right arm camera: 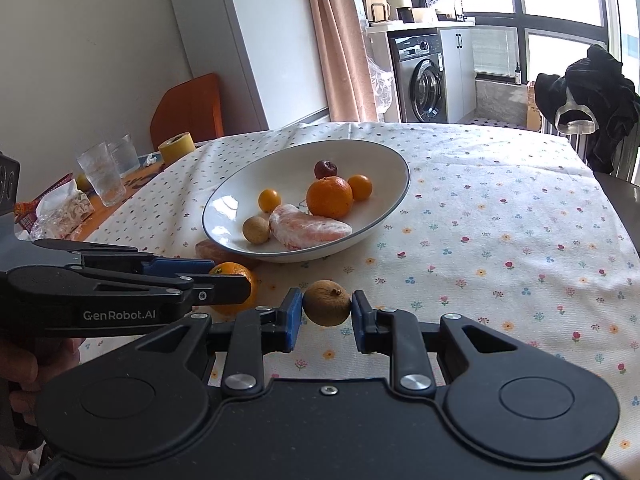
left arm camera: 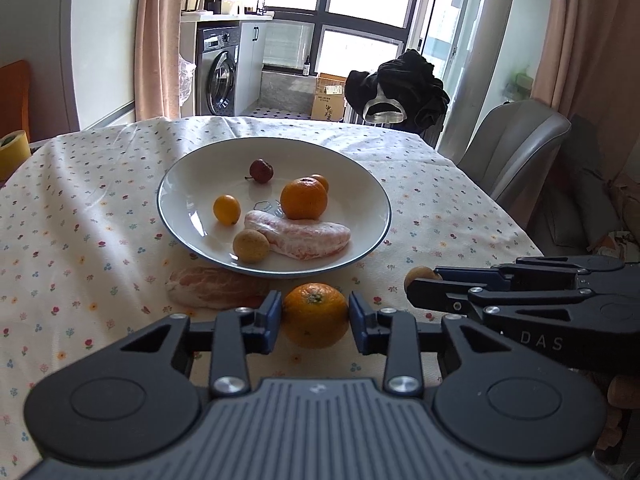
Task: Organize fruits
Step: 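Grasp another kiwi with the right tool while the left tool grasps an orange, then lower the kiwi and orange into the bowl and open both tools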
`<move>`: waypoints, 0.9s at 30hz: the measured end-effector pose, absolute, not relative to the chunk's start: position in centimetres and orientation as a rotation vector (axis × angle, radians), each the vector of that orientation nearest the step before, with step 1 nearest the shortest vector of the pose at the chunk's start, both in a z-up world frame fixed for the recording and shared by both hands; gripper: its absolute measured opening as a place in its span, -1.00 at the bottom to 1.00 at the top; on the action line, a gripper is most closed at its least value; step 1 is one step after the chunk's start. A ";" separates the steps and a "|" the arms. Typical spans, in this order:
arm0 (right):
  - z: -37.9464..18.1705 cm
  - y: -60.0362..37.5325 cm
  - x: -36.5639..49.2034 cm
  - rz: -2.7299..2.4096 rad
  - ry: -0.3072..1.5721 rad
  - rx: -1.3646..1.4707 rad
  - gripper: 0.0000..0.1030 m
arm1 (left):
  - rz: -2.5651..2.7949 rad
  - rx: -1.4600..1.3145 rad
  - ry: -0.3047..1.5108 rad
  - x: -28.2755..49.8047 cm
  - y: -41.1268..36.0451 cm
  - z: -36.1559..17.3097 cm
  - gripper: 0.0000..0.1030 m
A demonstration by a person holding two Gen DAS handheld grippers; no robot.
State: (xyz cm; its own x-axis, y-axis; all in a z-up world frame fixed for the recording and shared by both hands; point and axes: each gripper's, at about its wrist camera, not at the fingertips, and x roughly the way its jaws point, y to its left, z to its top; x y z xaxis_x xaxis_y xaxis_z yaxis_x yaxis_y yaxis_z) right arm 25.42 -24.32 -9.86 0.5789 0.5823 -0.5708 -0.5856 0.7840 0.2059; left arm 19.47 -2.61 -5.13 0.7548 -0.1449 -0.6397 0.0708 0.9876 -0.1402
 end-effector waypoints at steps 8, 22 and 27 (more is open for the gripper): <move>-8.9 -23.9 25.7 0.690 0.634 -0.001 -0.52 | -0.128 -0.112 0.672 19.0 -2.3 -3.4 -0.34; -7.6 -23.1 27.0 0.697 0.600 -0.009 -0.52 | -0.064 -0.106 0.632 21.2 -0.2 -2.2 -0.34; -7.6 -22.9 27.8 0.693 0.597 -0.008 -0.52 | -0.046 -0.110 0.632 22.4 0.8 -2.4 -0.34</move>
